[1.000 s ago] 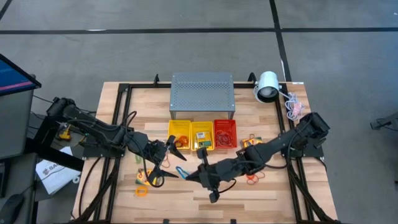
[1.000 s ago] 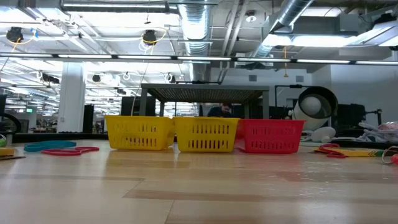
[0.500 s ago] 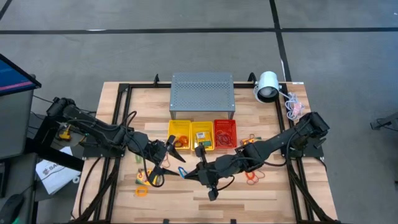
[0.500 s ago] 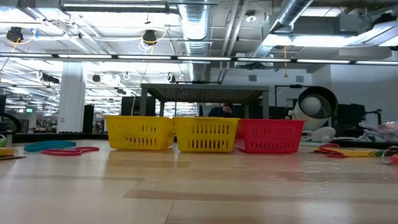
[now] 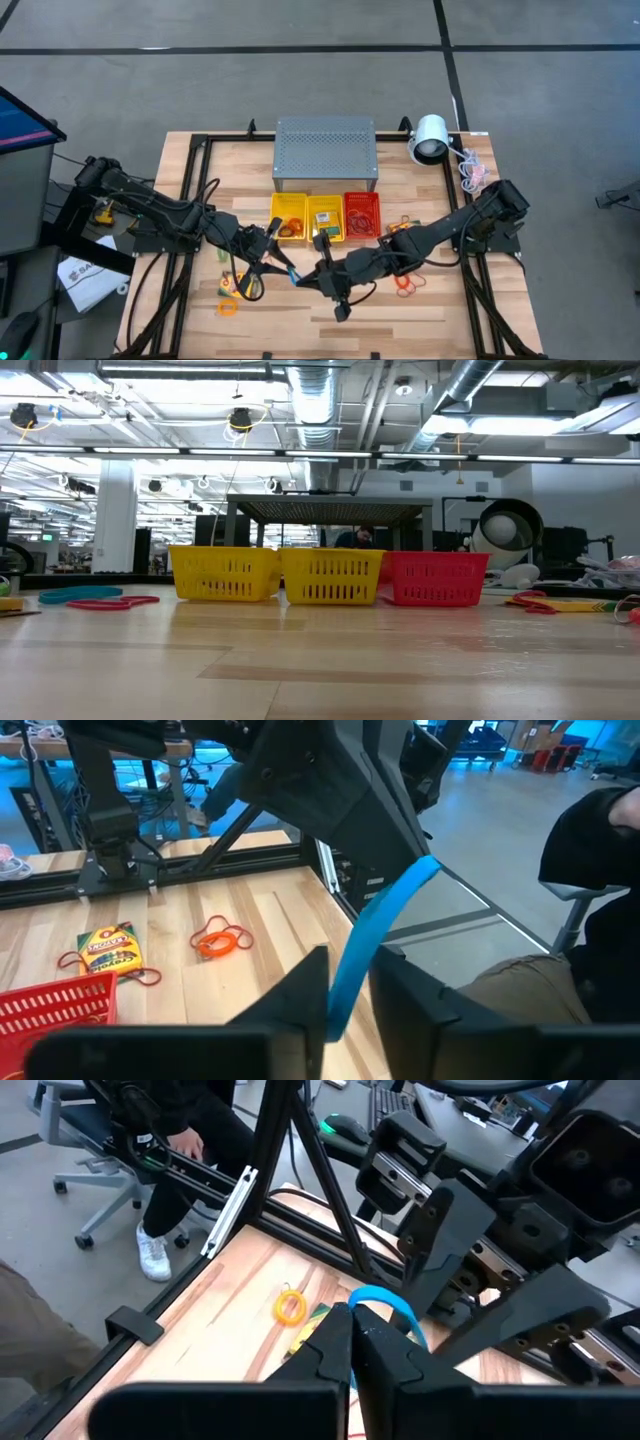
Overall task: Pick & Place Office Desk Supplies
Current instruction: Put the blue rubber band into the red bin
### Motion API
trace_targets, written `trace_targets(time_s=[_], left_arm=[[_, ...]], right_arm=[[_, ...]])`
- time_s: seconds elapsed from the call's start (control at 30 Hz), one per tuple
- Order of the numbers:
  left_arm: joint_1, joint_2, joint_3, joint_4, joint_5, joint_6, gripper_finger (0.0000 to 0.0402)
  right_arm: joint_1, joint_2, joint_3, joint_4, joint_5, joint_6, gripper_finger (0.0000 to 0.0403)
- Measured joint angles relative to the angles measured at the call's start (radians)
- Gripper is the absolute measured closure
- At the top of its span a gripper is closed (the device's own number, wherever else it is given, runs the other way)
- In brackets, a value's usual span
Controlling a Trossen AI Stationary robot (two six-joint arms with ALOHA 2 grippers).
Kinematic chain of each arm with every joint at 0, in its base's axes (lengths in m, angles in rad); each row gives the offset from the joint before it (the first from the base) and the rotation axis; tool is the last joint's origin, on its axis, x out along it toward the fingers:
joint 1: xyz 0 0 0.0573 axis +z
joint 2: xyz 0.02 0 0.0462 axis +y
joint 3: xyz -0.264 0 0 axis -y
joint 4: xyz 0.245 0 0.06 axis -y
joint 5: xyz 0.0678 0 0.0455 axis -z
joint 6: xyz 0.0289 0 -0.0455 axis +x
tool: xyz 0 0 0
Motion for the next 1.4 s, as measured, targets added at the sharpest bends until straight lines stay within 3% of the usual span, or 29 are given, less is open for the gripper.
trace_targets(time_s=[0.27,0.67,0.83,1.17,1.4], left_arm=[[0.000,0.000,0.000,-0.010,0.000,0.002,0.0393],[0.000,0.000,0.000,-0.018,-0.005,0.002,0.0397],[0.000,0.000,0.000,-0.020,-0.005,0.002,0.0393],[0.014,0.000,0.000,-0.069,-0.004,0.002,0.0395],[0.049,0.000,0.000,-0.124,-0.004,-0.002,0.0397]], right_arm=[[0.000,0.000,0.000,0.028,-0.019,-0.004,0.0403],[-0.020,0.000,0.000,0.039,-0.019,0.046,0.0397],[-0.019,0.000,0.000,0.053,-0.019,0.045,0.0343],[-0.019,0.000,0.004,0.043,-0.012,0.049,0.0183],[0.010,-0.002,0.050,-0.114,0.135,0.049,0.0149]])
